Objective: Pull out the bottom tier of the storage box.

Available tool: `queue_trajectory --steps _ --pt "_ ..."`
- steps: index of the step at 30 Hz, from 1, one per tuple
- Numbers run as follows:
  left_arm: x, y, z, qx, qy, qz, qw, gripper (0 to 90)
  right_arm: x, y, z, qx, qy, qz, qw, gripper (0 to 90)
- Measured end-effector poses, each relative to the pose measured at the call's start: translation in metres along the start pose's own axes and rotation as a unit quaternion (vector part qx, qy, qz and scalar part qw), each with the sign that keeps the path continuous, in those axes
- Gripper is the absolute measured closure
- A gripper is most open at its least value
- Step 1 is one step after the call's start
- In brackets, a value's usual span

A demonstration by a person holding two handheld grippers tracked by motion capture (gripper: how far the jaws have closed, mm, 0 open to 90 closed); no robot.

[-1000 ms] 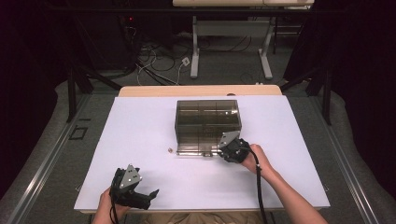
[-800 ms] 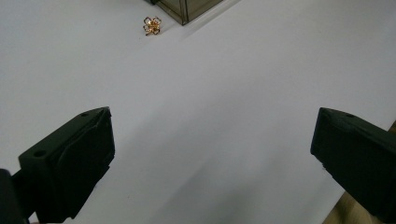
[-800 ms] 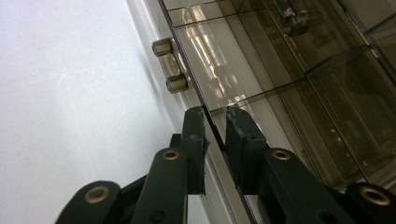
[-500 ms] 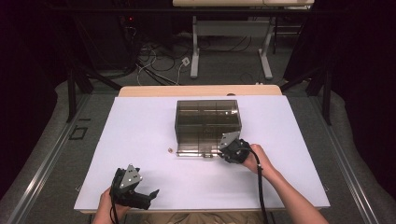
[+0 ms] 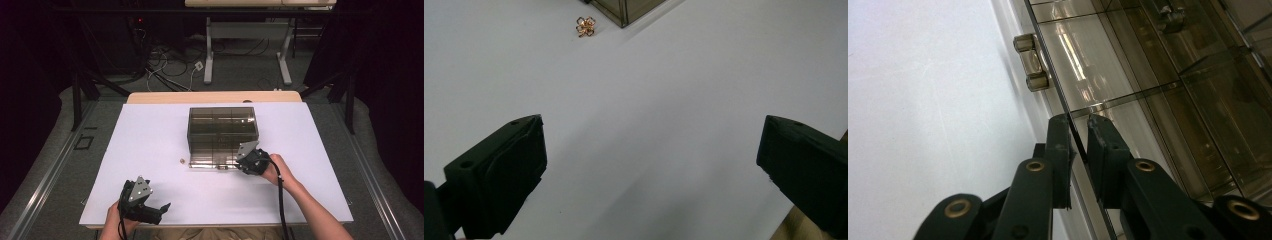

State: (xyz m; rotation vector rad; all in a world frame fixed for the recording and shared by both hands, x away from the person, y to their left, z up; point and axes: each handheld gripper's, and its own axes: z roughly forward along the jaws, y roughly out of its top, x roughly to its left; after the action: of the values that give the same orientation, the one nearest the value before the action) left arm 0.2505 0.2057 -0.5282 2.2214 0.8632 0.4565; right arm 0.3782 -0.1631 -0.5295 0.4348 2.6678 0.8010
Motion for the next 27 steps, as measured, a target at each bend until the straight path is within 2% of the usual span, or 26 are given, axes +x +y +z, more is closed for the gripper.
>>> queue_trajectory --steps 11,13,17,22,27 --pt "0.000 0.000 0.000 0.000 0.000 0.000 1.0000 0.0 0.001 0.001 0.000 0.003 0.001 -0.010 0.9999 80.3" --pt "0.000 0.000 0.000 -0.001 0.000 0.000 1.0000 0.0 0.003 0.001 0.000 0.001 -0.002 -0.005 1.0000 80.3" --pt "0.000 0.000 0.000 0.000 0.001 0.001 1.0000 0.0 0.006 0.006 0.002 -0.008 -0.006 -0.019 0.9998 79.2" --pt "0.000 0.000 0.000 0.000 0.001 0.001 1.0000 0.0 0.010 0.014 0.006 -0.015 -0.006 -0.023 0.9996 78.2" --pt "0.000 0.000 0.000 0.001 0.000 0.001 1.0000 0.0 0.012 0.019 0.014 -0.009 -0.002 -0.036 0.9993 78.5"
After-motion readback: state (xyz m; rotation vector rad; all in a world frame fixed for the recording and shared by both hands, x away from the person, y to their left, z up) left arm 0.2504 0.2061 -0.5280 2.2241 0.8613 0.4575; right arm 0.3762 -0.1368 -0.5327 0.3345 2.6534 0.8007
